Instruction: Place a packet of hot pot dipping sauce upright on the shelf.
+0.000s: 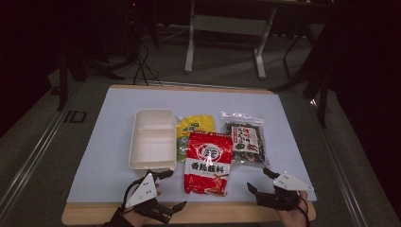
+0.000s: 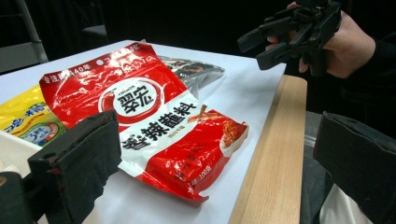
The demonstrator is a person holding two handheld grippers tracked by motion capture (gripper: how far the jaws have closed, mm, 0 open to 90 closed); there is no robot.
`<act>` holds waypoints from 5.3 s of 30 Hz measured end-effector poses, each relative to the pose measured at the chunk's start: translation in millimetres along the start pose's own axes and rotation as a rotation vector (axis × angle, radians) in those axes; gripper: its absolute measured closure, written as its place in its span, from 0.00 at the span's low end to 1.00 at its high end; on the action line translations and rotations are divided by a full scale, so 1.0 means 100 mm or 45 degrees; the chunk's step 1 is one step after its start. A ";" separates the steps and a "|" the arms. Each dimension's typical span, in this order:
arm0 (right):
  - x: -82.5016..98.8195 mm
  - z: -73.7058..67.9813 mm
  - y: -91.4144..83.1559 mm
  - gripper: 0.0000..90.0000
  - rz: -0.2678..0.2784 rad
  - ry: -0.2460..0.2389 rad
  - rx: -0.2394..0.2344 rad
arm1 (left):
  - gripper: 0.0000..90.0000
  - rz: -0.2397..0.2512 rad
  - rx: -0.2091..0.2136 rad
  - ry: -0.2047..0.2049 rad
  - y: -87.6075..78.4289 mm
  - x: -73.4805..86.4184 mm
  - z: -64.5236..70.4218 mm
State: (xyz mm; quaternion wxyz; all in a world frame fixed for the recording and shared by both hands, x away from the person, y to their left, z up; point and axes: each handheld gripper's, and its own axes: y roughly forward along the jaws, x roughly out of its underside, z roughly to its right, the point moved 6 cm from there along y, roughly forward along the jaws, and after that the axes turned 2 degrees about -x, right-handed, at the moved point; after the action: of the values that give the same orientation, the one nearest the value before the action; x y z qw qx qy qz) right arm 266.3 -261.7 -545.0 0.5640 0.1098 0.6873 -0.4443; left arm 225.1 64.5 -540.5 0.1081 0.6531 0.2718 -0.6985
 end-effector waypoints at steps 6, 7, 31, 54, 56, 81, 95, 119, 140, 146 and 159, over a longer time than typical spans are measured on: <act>-0.07 -0.03 -0.02 0.22 0.077 -0.053 -0.052 | 0.02 -0.023 -0.003 -0.003 0.03 0.03 -0.01; -0.07 -0.03 -0.02 0.22 0.077 -0.053 -0.052 | 0.02 -0.023 -0.003 0.000 0.03 0.03 -0.01; -0.57 -0.13 -0.09 0.14 0.156 -0.102 -0.083 | 0.02 -0.025 -0.002 -0.007 0.05 0.03 -0.01; -0.94 0.12 0.52 0.24 0.108 -0.026 -0.095 | 0.02 -0.046 0.001 -0.006 0.07 0.05 -0.02; -0.93 0.15 0.60 0.25 0.092 -0.029 -0.088 | 0.02 -0.052 0.007 -0.001 0.08 0.06 0.00; -0.67 0.26 1.26 0.50 -0.092 0.035 -0.133 | 0.02 -0.072 0.031 0.009 0.11 0.08 0.03; -0.74 0.25 1.16 1.00 -0.136 -0.040 -0.200 | 0.02 -0.064 0.040 -0.006 0.11 0.06 0.05; -1.19 -0.24 0.36 1.00 0.089 -0.198 -0.327 | 0.03 -0.076 -0.076 -0.003 -0.04 -0.30 -0.03; -1.46 -0.79 0.03 1.00 0.194 -0.359 -0.496 | 0.36 -0.099 0.016 -0.051 0.04 -0.49 -0.57; -1.46 -0.80 0.02 1.00 0.200 -0.358 -0.516 | 0.71 -0.100 0.147 -0.009 0.14 -0.52 -0.48; -1.39 -0.70 -0.02 0.91 0.179 -0.309 -0.542 | 1.00 -0.078 0.247 0.000 0.15 -0.56 -0.42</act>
State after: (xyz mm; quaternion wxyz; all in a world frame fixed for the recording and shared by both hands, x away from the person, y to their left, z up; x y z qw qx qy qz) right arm 265.0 -162.3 -424.7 0.6824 -0.0181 0.6832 -0.2593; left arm 275.1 62.7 -490.0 0.0231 0.6519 0.2228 -0.7245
